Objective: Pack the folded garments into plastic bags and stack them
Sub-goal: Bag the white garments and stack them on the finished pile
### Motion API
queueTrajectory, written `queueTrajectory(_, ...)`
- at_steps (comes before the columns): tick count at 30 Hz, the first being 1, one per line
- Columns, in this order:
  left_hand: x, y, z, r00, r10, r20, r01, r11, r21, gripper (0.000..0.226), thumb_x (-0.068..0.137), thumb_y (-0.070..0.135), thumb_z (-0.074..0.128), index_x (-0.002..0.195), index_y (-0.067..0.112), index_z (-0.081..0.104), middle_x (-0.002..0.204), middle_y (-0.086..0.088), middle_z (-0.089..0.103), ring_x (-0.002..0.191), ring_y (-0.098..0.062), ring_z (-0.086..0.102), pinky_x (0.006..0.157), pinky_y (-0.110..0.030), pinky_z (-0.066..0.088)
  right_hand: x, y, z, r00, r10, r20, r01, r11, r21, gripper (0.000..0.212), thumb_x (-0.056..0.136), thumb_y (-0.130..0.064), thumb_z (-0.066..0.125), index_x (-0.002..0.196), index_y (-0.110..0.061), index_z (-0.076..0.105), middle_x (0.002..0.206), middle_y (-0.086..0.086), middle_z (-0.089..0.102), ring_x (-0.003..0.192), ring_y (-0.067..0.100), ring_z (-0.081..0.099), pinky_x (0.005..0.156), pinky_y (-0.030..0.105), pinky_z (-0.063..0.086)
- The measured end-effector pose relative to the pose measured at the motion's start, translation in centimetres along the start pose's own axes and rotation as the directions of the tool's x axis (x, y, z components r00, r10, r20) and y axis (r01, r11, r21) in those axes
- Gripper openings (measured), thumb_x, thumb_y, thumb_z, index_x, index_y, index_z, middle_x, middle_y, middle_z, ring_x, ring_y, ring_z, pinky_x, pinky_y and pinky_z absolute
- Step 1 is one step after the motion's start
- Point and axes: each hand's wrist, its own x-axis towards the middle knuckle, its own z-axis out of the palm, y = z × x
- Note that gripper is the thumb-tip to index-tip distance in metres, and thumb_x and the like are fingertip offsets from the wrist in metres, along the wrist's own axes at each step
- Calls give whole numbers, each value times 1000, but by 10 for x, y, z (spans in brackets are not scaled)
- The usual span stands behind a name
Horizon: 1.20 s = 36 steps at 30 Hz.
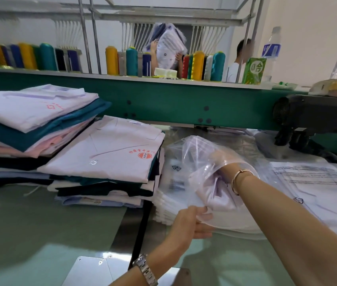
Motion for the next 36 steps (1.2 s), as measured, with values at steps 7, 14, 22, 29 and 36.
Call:
queueTrajectory(7,6,-7,-21,993,-63,-102,60,998,-34,54,102,54,25,97,17,65,87,-1,77,81,-19,73,68,-29,58,-8,-15,9,979,-189,-82,143,910,-390,25,98,-17,45,74,-14,48,74,2,45,69,18,45,64,22,38)
queueTrajectory(14,-6,-9,-35,988,57,-143,-21,970,243,38,103,31,38,94,6,66,73,-10,74,62,-26,72,63,-40,61,-23,0,10,946,-320,-57,265,861,-434,25,99,-39,45,87,-19,54,91,2,50,94,21,44,87,34,37)
queueTrajectory(22,-16,4,-55,717,697,-28,-244,289,926,54,90,38,61,138,26,39,111,12,58,64,-10,62,65,-28,54,-6,44,9,990,-108,-92,75,949,-306,54,96,-57,39,124,-16,61,118,17,64,98,26,65,82,20,38)
queueTrajectory(29,-15,10,-55,606,793,63,-311,162,937,18,90,34,68,101,21,63,100,9,60,60,-6,60,55,-21,52,5,50,35,980,-97,-172,-61,680,-731,87,87,-74,20,146,-12,36,159,22,0,145,43,0,118,55,7)
queueTrajectory(36,-24,6,-64,554,830,59,-307,138,942,29,83,19,75,82,23,46,54,13,37,39,-2,36,42,-11,37,-21,59,65,924,-248,292,381,670,-637,80,89,-74,16,136,-20,52,132,10,57,128,29,46,102,33,31)
